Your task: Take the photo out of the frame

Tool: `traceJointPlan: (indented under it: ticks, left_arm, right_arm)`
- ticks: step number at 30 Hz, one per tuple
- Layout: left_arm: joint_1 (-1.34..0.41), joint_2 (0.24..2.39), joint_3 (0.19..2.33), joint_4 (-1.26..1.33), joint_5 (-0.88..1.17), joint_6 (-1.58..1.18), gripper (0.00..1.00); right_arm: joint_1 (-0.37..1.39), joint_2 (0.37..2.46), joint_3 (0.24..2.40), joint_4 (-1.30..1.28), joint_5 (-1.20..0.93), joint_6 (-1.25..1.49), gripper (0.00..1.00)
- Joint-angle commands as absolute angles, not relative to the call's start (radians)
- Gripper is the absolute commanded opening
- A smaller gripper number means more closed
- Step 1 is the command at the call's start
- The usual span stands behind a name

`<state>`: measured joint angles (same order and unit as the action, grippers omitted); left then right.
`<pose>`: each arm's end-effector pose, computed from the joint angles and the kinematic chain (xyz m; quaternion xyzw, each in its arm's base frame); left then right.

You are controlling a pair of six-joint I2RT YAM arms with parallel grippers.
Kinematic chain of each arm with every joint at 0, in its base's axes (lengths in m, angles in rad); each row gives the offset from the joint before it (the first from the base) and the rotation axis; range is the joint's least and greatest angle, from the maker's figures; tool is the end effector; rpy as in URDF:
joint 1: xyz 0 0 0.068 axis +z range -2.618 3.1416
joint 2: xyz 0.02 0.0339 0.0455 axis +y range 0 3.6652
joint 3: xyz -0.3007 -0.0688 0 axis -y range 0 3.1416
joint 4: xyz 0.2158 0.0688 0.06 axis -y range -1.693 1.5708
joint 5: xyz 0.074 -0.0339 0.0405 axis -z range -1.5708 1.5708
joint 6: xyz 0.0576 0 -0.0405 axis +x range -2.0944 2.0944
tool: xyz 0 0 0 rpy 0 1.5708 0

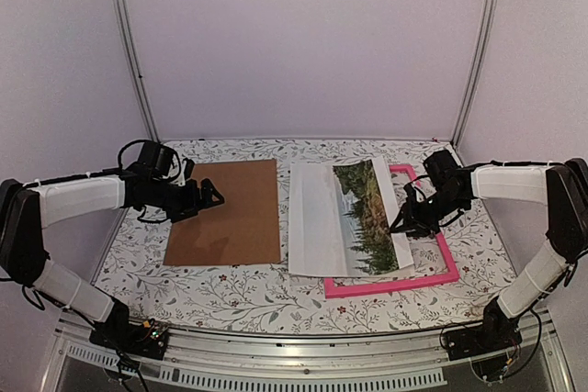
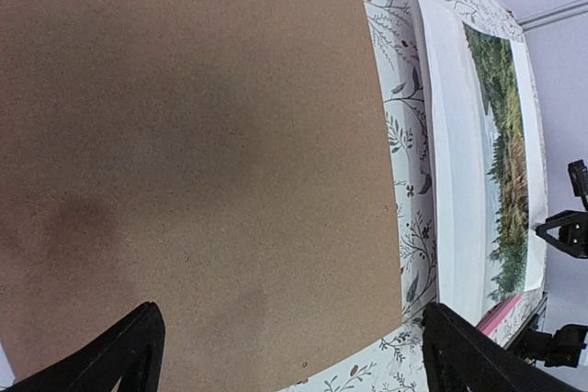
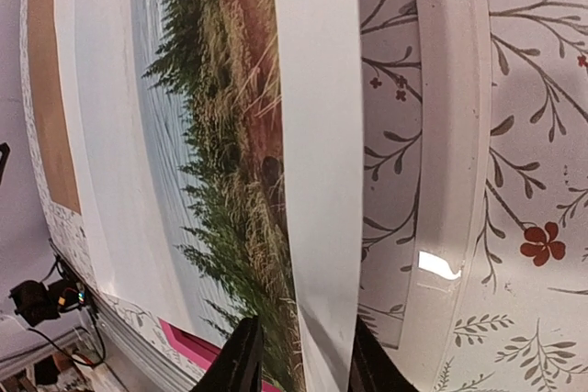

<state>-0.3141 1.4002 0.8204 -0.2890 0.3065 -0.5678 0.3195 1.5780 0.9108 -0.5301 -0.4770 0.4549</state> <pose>0.2472 -0.0986 0.2434 -0.0653 0.9272 -0.2747 0.2461 0.2523 0.1113 0.2113 0.0208 0.9556 0.2831 0.0794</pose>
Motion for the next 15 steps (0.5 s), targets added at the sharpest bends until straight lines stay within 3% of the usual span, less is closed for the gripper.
traceJointPlan:
  ticks: [1,5,11,15]
  left_arm:
    - [-0.329,1.392,0.815,-0.265,0.310,-0.555,0.99]
    - [-0.329,1.388,0.812,-0.263,0.305,-0.558,0.99]
    - [-0.329,1.369,0.804,-0.259,0.290,-0.562,0.99]
    - [-0.330,1.361,0.796,-0.250,0.293,-0.568,0.99]
  right_arm:
    - [0.315,1.581,0.918,-0.526,-0.448,0.436,0.38]
    - [0.315,1.571,0.934,-0.549,-0.412,0.428,0.52]
    - [0.316,1.524,0.968,-0.608,-0.299,0.423,0.81]
    - [0.315,1.494,0.976,-0.635,-0.203,0.428,0.91]
